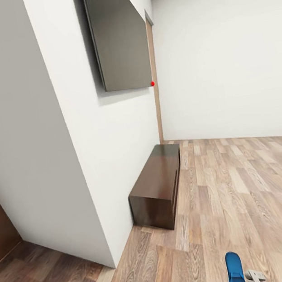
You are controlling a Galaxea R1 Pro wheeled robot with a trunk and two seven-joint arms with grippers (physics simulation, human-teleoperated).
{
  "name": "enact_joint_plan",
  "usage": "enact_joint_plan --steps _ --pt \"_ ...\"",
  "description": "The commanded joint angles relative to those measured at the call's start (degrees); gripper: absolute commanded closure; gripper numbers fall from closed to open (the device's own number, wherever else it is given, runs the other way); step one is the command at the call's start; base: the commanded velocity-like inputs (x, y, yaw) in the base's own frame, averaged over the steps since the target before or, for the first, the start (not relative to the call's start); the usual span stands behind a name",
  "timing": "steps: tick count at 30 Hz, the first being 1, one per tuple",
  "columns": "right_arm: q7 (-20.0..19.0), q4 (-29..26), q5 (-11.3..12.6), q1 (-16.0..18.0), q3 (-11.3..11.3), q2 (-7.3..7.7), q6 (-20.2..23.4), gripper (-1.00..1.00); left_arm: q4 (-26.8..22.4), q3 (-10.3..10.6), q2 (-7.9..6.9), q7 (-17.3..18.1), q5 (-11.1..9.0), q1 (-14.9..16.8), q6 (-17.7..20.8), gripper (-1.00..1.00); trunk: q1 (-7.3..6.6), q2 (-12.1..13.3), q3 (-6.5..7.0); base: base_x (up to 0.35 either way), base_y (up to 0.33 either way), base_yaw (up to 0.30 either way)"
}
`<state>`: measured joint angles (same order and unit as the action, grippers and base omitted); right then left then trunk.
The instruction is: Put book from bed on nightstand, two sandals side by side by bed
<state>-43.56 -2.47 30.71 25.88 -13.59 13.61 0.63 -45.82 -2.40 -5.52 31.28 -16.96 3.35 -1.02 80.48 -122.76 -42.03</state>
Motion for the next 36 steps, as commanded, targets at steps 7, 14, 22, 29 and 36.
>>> enact_joint_plan --steps 7,14,22,29,36 --pt "-0.37 0.04 0.66 0.05 -0.38 0.01 0.15 1.0 0.03 -0.06 -0.02 0.31 -0.26 0.02 -0.03 -1.0 -0.01 -0.03 -0.06 0.0 0.0 -0.284" --pt "-0.39 0.02 0.66 0.05 -0.38 0.01 0.16 1.0 0.03 -0.06 -0.02 0.28 -0.26 0.05 -0.03 -1.0 -0.01 -0.03 -0.06 0.0 0.0 -0.284" --pt "-0.39 0.01 0.66 0.05 -0.38 0.01 0.16 1.0 0.03 -0.06 -0.02 0.27 -0.26 0.01 -0.03 -1.0 -0.01 -0.03 -0.06 0.0 0.0 -0.284" --pt "-0.39 0.03 0.66 0.05 -0.38 0.01 0.16 1.0 0.03 -0.06 -0.02 0.27 -0.26 0.05 -0.03 -1.0 -0.01 -0.03 -0.06 0.0 0.0 -0.284" --pt "-0.39 0.02 0.66 0.05 -0.38 0.01 0.16 1.0 0.03 -0.06 -0.02 0.27 -0.26 0.01 -0.03 -1.0 -0.01 -0.03 -0.06 0.0 0.0 -0.284"
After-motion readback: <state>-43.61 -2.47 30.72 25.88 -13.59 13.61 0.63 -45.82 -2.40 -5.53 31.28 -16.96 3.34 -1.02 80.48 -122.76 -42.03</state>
